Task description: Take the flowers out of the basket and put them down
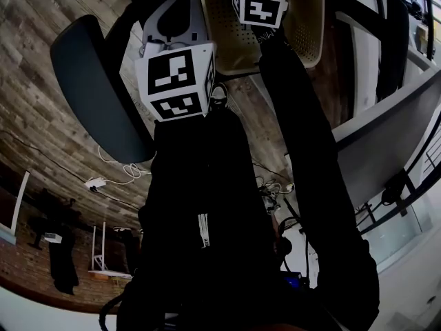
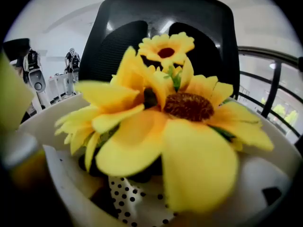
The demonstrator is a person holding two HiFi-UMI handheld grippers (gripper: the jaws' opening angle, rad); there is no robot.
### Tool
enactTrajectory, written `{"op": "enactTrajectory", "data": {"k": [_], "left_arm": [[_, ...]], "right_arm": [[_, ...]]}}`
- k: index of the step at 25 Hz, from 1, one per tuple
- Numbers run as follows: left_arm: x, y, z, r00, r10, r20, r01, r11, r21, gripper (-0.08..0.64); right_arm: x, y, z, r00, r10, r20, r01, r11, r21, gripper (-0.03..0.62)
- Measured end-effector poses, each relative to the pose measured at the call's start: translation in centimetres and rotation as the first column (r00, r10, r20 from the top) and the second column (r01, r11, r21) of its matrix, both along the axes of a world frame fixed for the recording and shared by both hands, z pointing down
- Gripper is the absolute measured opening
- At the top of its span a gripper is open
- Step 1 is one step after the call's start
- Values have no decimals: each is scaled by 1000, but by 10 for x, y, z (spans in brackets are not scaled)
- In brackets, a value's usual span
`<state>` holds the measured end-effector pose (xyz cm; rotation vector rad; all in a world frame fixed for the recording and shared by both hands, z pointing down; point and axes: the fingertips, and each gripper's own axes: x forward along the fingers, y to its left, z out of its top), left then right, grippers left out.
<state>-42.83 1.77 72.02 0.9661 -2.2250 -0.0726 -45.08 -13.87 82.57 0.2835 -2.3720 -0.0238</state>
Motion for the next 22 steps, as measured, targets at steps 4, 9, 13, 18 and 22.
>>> {"op": "enactTrajectory", "data": {"k": [4,9,13,18,22], "left_arm": [[-1,2,7,1000,1,-1,-1,1000,3,3],[-2,3,12,1000,0,-2,0,1000,3,3],[-3,2,14,1000,4,-1,-4,1000,7,3],[-3,-1,15,1000,-6,-11,6,1000,20,3],[-1,-6,16,1000,0,-8,0,1000,28,3]], "right_arm": [[-13,-1,8,999,-38,-3,38,999,-15,502],[-23,-2,15,999,-39,-4,39,999,-5,525],[-27,-5,20,999,-31,-5,31,999,-14,535],[-32,-8,32,999,-34,-40,32,998,-48,552],[-35,-11,38,999,-36,-35,34,998,-58,558]]}}
